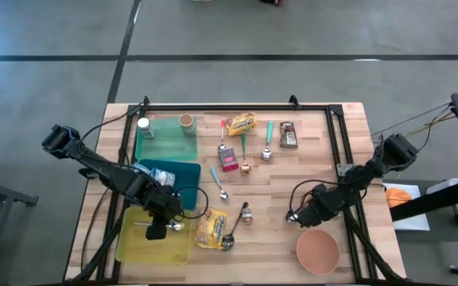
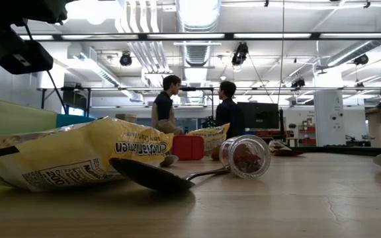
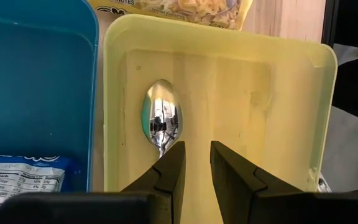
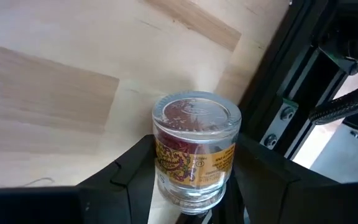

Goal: Pick & Place Food Item
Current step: Put the right brown seasoning bottle into the light blue bin

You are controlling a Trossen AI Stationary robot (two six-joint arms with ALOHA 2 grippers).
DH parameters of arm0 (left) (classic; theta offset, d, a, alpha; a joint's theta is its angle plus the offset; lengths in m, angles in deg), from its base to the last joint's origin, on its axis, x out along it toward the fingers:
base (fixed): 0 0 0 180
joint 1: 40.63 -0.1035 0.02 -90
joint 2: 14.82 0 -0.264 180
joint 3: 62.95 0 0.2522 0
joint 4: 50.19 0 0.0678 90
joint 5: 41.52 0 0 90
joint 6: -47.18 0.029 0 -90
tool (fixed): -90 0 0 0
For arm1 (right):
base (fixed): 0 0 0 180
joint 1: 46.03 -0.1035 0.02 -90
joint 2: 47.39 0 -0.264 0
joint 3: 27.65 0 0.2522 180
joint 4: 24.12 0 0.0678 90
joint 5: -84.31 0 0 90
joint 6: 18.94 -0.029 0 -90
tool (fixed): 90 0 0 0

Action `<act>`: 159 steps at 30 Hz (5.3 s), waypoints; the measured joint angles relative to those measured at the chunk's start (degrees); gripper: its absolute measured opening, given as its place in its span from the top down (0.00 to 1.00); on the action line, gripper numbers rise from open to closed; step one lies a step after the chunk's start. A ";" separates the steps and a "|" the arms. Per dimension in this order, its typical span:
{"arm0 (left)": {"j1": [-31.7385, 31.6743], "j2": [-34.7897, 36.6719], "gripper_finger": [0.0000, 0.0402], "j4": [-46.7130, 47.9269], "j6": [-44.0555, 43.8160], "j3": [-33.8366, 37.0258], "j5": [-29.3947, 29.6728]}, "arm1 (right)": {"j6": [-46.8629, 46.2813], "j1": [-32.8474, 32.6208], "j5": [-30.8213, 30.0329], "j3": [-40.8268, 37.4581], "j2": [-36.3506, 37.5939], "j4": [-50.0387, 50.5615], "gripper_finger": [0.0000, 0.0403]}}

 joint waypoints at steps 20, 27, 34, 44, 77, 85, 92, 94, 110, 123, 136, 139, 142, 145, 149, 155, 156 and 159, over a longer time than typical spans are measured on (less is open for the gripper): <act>-1.14 0.00 0.79 -0.42 -5.96 0.00 8.42 | -16.15 0.01 -33.47 2.13 13.23 -12.97 0.56; -1.23 2.33 0.79 -8.87 -8.95 0.00 24.61 | -19.06 0.01 -48.22 2.13 14.95 -18.67 0.56; -2.04 4.47 0.79 -25.67 -10.67 0.00 45.01 | -24.60 0.39 -69.85 2.13 14.99 -26.04 0.56; -11.51 3.32 0.79 -38.98 -5.61 -0.02 52.18 | -4.65 7.53 -87.88 2.13 15.53 -55.98 0.56; -17.33 0.24 0.14 -61.60 36.34 0.00 47.47 | 38.77 25.81 -56.04 15.98 7.09 -94.70 0.56; -15.64 0.24 0.14 -61.70 45.00 -0.22 47.47 | 37.03 26.02 -54.54 16.53 5.52 -94.78 0.56; -15.68 0.24 0.14 -61.84 43.63 -0.22 47.69 | 36.85 26.04 -53.90 16.95 4.49 -95.14 0.56; -15.70 0.24 0.14 -61.66 43.45 -0.20 47.69 | 37.10 26.04 -53.70 17.17 4.41 -95.16 0.56; -15.70 0.26 0.14 -60.24 41.90 -0.20 47.71 | 37.89 26.04 -53.01 17.46 4.52 -95.19 0.56; -15.75 0.26 0.14 -59.88 41.99 -0.17 47.70 | 38.40 26.02 -51.10 17.43 4.58 -95.41 0.56; -15.72 0.26 0.14 -58.45 42.36 -0.17 47.49 | 39.70 26.04 -50.00 17.39 4.58 -96.41 0.56; -15.72 0.26 0.14 -58.14 42.36 -0.15 47.47 | 39.85 26.04 -50.00 17.39 4.58 -96.41 0.56; -15.72 0.26 0.14 -58.14 42.36 -0.17 47.47 | 39.87 26.04 -49.99 17.39 4.58 -96.41 0.56; -15.72 0.26 0.14 -58.16 42.36 -0.15 47.47 | 39.87 26.04 -49.98 17.39 4.58 -96.41 0.56; -15.72 0.26 0.14 -58.16 42.36 -0.15 47.47 | 39.87 26.04 -49.83 17.39 4.58 -96.41 0.56; -15.72 0.26 0.14 -58.18 42.34 -0.15 47.47 | 39.86 26.02 -49.83 17.39 4.58 -96.44 0.56; -15.70 0.26 0.14 -58.16 42.34 -0.15 47.47 | 39.85 26.02 -49.82 17.39 4.58 -96.46 0.56; -15.70 0.26 0.14 -58.16 42.34 -0.17 47.47 | 39.87 26.02 -49.59 17.39 4.58 -96.46 0.56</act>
